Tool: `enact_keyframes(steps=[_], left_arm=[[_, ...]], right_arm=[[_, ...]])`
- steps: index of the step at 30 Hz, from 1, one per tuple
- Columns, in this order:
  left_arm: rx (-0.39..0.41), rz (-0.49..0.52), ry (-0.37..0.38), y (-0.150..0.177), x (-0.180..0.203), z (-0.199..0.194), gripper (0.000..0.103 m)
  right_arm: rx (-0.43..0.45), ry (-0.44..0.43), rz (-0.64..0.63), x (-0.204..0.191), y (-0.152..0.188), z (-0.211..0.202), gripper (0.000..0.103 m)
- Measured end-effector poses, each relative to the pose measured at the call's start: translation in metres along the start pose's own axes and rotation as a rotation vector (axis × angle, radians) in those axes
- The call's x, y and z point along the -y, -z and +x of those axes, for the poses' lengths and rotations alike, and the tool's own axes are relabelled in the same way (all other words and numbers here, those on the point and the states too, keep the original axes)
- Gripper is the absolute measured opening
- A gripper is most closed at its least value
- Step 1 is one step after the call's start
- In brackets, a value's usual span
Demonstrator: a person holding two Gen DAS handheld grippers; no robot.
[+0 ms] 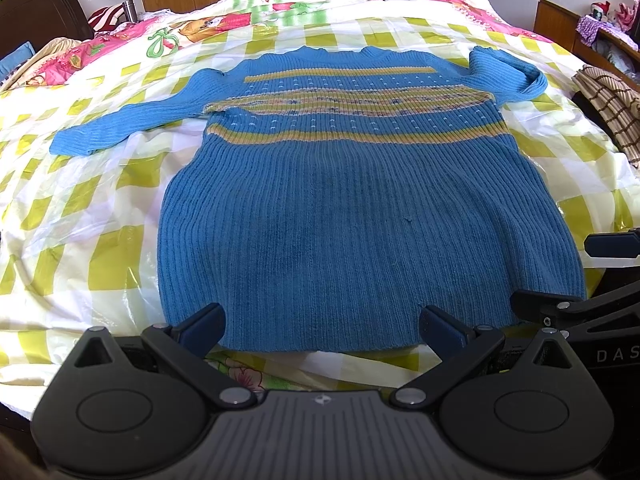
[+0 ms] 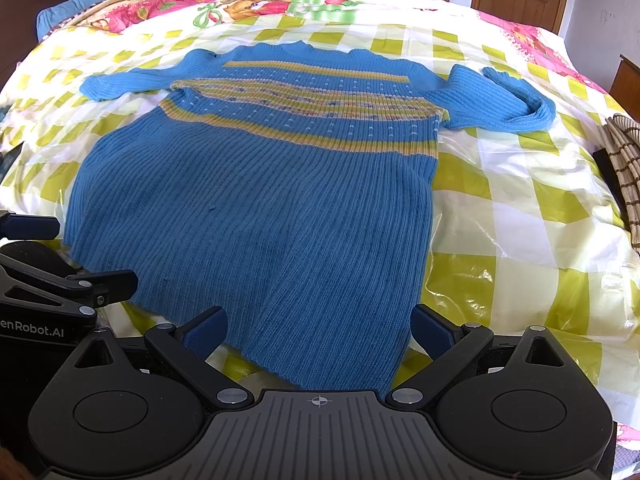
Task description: Fold small clothes
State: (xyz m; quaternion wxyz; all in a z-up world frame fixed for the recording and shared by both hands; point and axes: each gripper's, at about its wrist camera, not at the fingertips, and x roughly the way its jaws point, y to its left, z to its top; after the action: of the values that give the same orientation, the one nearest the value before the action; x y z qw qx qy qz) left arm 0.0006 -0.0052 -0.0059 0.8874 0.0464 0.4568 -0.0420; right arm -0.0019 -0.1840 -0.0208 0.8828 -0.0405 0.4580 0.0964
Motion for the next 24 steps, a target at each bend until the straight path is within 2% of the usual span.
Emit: enact_keyframes(steps=[24], left_arm=[[-0.015,0.007,0.006,0.0016,0.0011,0.0035,0.103]], right_arm=[[-0.012,-0.002,0.009,0.0021,0.0023,0.0031,0.098]])
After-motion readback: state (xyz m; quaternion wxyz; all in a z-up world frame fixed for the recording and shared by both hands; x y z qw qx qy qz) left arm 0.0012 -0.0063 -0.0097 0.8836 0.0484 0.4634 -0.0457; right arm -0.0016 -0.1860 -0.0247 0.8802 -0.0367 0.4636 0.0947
